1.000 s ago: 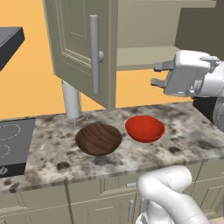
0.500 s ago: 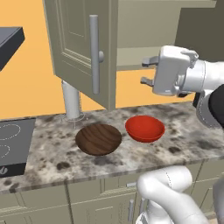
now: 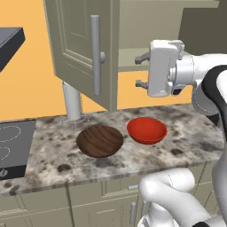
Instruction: Open the cabinet. Pick the bowls from the counter and place them in the cabinet. Then close the cabinet.
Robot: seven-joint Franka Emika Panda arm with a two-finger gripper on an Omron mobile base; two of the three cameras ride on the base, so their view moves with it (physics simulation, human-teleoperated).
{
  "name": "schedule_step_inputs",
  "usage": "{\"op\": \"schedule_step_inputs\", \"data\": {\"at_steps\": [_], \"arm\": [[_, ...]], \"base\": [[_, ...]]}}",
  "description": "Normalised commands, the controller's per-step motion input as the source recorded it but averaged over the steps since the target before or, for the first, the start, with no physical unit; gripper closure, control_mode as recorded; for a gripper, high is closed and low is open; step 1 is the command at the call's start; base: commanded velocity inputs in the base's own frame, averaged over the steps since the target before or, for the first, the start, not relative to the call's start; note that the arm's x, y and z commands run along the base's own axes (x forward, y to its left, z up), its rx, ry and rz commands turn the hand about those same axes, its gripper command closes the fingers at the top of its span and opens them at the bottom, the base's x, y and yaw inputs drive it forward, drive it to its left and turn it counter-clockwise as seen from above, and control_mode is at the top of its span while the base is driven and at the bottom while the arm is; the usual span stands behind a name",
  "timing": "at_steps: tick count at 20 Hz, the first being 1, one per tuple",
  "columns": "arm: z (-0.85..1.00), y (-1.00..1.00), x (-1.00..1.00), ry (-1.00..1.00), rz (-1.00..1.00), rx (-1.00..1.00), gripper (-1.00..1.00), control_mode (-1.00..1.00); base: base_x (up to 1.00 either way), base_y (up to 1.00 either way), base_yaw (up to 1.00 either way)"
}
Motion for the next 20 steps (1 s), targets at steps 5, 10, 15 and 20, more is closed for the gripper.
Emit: {"op": "schedule_step_inputs", "data": {"at_steps": [5,10,15,20], "arm": [[-0.21,0.13,0.2,0.02,0.02,0.05,-1.0,-1.0],[-0.16,0.11,0.51,0.0,0.01,0.06,-1.0,-1.0],[-0.08,0.31,0.5,0.04,0.05,0.05,-1.0,-1.0],[-0.14,0.9,0.01,0.17,0.17,0.07,-1.0,-1.0]], "base": [[0.0,0.0,0.0],[0.0,0.0,0.0],[0.0,0.0,0.0],[0.0,0.0,0.0]]}}
